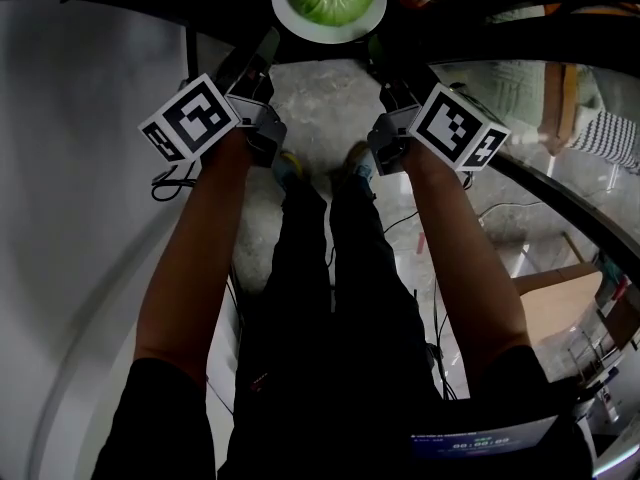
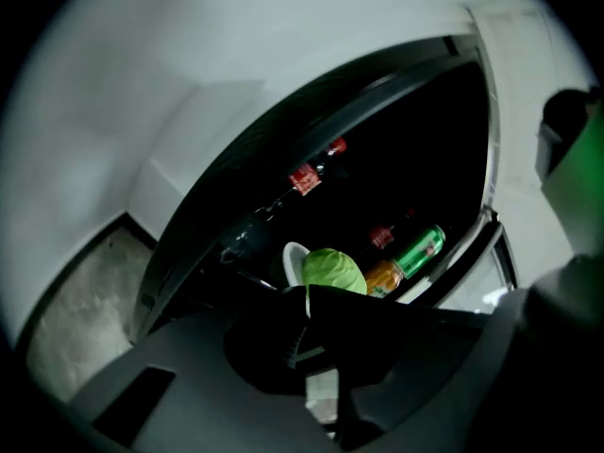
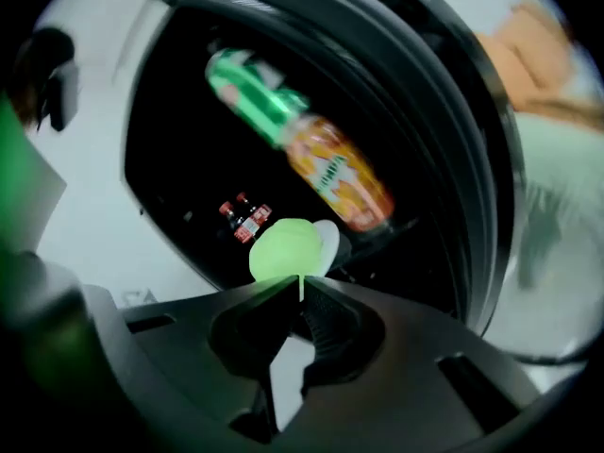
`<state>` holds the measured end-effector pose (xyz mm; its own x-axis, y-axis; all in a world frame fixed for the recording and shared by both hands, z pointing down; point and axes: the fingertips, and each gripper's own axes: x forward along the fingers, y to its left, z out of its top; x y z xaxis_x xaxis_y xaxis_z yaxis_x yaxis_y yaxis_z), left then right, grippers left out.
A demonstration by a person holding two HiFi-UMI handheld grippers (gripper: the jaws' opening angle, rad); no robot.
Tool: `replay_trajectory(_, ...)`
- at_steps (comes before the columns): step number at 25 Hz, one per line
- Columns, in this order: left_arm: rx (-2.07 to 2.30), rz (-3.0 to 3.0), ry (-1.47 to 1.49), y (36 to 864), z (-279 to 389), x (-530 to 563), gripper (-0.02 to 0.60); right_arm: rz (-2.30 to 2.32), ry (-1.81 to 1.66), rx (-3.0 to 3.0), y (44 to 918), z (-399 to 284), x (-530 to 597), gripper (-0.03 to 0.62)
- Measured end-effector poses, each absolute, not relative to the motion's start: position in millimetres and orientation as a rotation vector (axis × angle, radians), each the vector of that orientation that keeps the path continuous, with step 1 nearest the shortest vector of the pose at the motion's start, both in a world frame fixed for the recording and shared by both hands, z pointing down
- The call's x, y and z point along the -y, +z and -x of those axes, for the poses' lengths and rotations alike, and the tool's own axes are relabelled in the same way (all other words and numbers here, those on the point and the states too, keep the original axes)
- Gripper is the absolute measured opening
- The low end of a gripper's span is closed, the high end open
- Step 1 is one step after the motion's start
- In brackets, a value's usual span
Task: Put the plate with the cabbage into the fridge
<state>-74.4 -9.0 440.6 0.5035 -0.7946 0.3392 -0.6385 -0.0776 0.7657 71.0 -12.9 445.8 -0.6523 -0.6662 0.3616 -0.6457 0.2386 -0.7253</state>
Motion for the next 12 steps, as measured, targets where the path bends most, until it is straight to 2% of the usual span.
replay_trajectory(6, 1.435, -2.236, 0.158, 414, 53, 4, 0.012, 1.497, -0.909, -2.749, 425, -68, 12, 0.018)
replay_trajectory(12, 1.487, -2.457, 0.270, 405, 38, -8, 0.005, 1.506, -0.632, -2.905, 424, -54, 3, 0.006)
